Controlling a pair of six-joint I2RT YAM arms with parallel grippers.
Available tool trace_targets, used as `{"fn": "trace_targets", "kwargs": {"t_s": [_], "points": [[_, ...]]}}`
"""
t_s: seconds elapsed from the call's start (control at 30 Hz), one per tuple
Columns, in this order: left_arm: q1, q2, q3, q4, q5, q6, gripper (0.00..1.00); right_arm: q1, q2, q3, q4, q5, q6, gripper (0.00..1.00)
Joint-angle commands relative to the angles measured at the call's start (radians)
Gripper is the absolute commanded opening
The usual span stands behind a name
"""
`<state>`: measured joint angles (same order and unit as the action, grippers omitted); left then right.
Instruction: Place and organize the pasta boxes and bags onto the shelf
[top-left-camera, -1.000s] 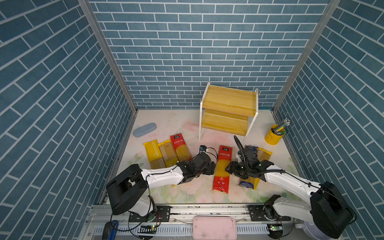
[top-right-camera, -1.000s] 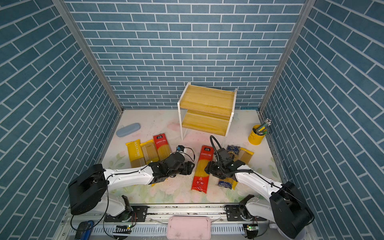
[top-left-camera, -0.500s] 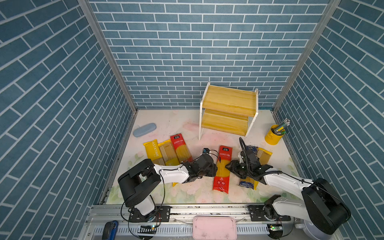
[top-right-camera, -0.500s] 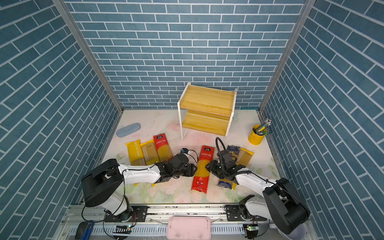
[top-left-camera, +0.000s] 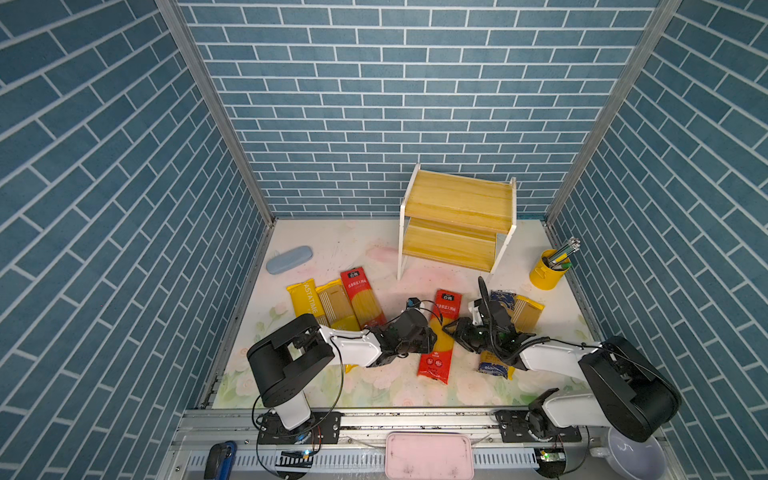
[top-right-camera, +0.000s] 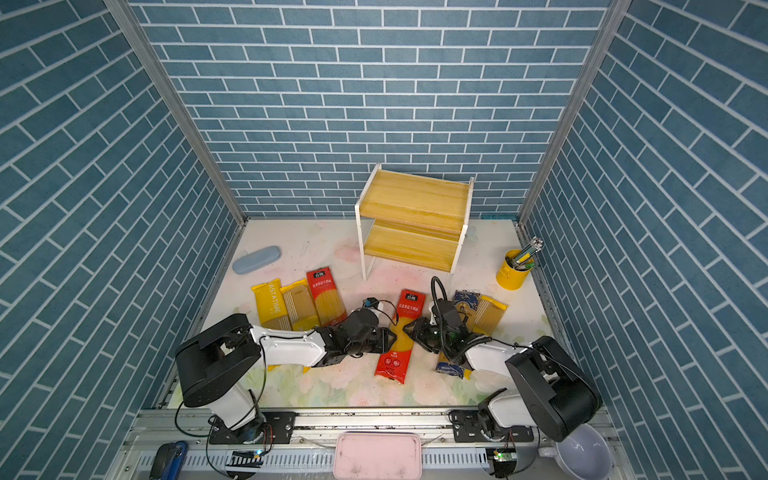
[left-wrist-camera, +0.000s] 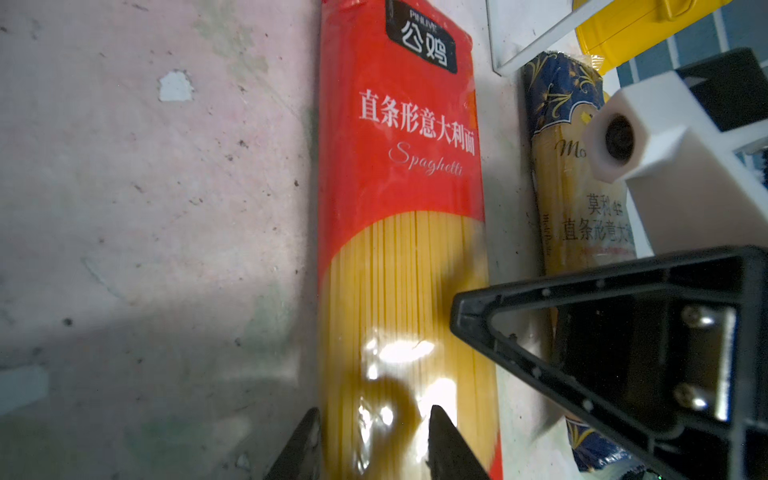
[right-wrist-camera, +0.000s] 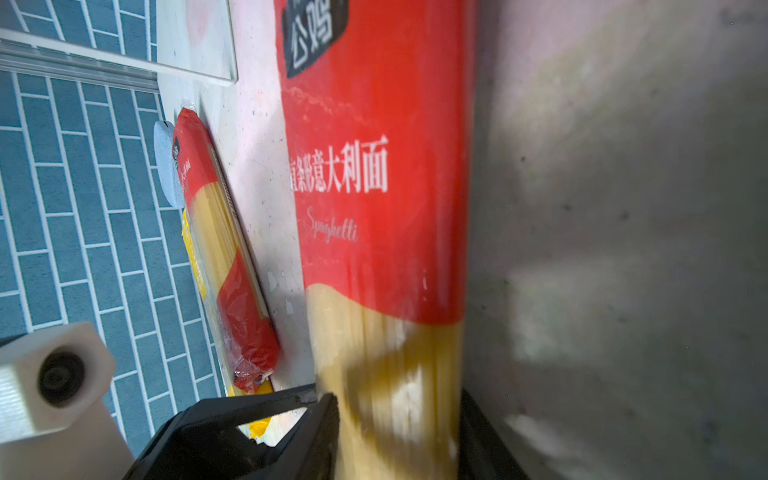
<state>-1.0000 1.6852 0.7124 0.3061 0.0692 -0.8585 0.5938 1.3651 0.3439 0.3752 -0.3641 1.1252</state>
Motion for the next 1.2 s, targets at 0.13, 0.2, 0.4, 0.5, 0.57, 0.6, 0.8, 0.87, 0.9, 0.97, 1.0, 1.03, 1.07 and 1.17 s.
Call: {"fn": "trace_targets", "kwargs": {"t_s": [0.13, 0.2, 0.4, 0.5, 0.57, 0.6, 0.8, 0.87, 0.9, 0.97, 1.0, 1.03, 1.07, 1.17], "points": [[0.001, -0.011, -0.011, 0.021, 0.007, 0.001, 0.4, 0.011, 0.051, -0.008, 0.137, -0.047, 0.044, 0.33], [0.004, -0.03, -0.011, 0.014, 0.006, 0.001, 0.4, 0.01, 0.041, -0.011, 0.158, -0.05, 0.06, 0.29], [0.031, -0.145, -0.009, -0.079, -0.006, 0.062, 0.43, 0.01, -0.033, 0.029, 0.064, -0.045, 0.035, 0.17], [0.046, -0.21, -0.009, -0.129, -0.019, 0.099, 0.47, 0.012, -0.072, 0.037, 0.041, -0.046, 0.021, 0.12], [0.059, -0.257, -0.011, -0.142, -0.019, 0.107, 0.49, 0.012, -0.097, 0.036, 0.041, -0.047, 0.019, 0.11], [0.069, -0.284, -0.018, -0.15, -0.018, 0.109, 0.51, 0.012, -0.112, 0.036, 0.041, -0.046, 0.018, 0.1], [0.136, -0.394, -0.041, -0.2, 0.01, 0.127, 0.59, 0.011, -0.189, 0.058, -0.007, -0.027, 0.018, 0.08], [0.162, -0.422, -0.045, -0.196, 0.03, 0.119, 0.6, 0.012, -0.205, 0.067, -0.009, -0.027, 0.024, 0.07], [0.175, -0.437, -0.051, -0.192, 0.035, 0.11, 0.61, 0.012, -0.214, 0.07, -0.013, -0.028, 0.024, 0.06], [0.192, -0.464, -0.066, -0.174, 0.041, 0.102, 0.63, 0.011, -0.227, 0.073, -0.011, -0.034, 0.022, 0.05], [0.2, -0.476, -0.074, -0.167, 0.041, 0.099, 0.65, 0.012, -0.231, 0.075, -0.007, -0.04, 0.021, 0.05], [0.206, -0.485, -0.084, -0.155, 0.046, 0.095, 0.66, 0.012, -0.235, 0.075, -0.003, -0.045, 0.02, 0.05], [0.212, -0.491, -0.094, -0.14, 0.054, 0.089, 0.67, 0.011, -0.239, 0.072, 0.006, -0.05, 0.022, 0.05], [0.227, -0.508, -0.144, -0.049, 0.085, 0.051, 0.71, 0.012, -0.252, 0.059, 0.065, -0.069, 0.036, 0.04]]}}
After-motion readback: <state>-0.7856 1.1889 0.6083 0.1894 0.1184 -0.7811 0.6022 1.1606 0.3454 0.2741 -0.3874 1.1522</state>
